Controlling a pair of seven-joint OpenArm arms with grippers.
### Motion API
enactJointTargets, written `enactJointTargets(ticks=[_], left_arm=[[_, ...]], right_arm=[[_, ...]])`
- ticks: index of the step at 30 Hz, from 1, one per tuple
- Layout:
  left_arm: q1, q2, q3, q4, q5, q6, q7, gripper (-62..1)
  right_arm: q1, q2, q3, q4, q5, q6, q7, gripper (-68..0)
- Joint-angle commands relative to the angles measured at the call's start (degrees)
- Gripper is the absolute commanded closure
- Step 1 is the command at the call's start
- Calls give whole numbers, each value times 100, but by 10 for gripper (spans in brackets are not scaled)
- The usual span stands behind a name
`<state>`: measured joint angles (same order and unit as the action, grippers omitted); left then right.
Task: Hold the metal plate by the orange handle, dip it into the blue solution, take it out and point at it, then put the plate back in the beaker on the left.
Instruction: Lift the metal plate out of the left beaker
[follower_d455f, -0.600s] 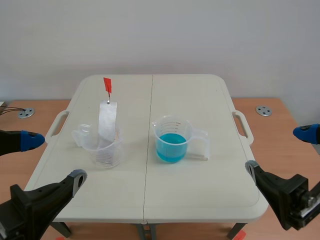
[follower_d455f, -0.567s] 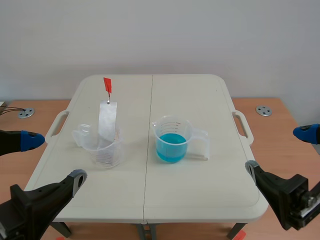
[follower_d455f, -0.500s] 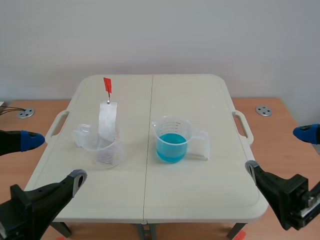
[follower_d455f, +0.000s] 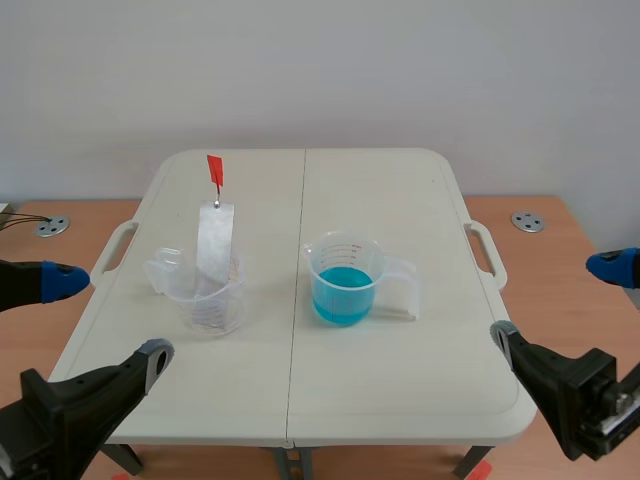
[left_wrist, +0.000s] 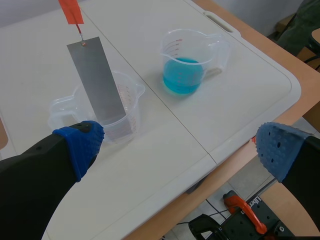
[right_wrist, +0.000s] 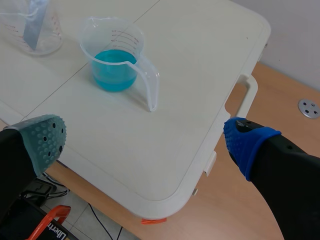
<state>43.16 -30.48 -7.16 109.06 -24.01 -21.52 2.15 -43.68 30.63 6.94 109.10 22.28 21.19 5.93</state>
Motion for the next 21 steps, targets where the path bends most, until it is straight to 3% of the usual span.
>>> enactJointTargets(ticks=[1, 6, 7, 10, 11, 12, 21], left_arm=[[-17, 31, 17, 44, -44, -31, -59, -623], [-17, 31, 17, 44, -44, -31, -57, -618], [-17, 31, 17, 44, -44, -31, -57, -540], [-20, 26, 15, 44, -42, -37, -57, -106], [-20, 28, 15, 44, -44, -98, -59, 2], [-20, 28, 15, 44, -52, -122, -70, -20], [2, 28, 15, 44, -20, -55, 20, -22]], right_arm=[[68, 13, 13, 109, 24, -20, 61, -663], [68, 13, 13, 109, 22, -20, -50, -663], [70, 13, 13, 109, 24, -20, -46, -663], [98, 13, 13, 109, 24, -17, -46, -663], [103, 11, 13, 109, 26, -17, -46, -663], [142, 11, 0, 109, 28, -13, -46, -663], [916, -114, -570, 66, 48, -20, -221, -663]])
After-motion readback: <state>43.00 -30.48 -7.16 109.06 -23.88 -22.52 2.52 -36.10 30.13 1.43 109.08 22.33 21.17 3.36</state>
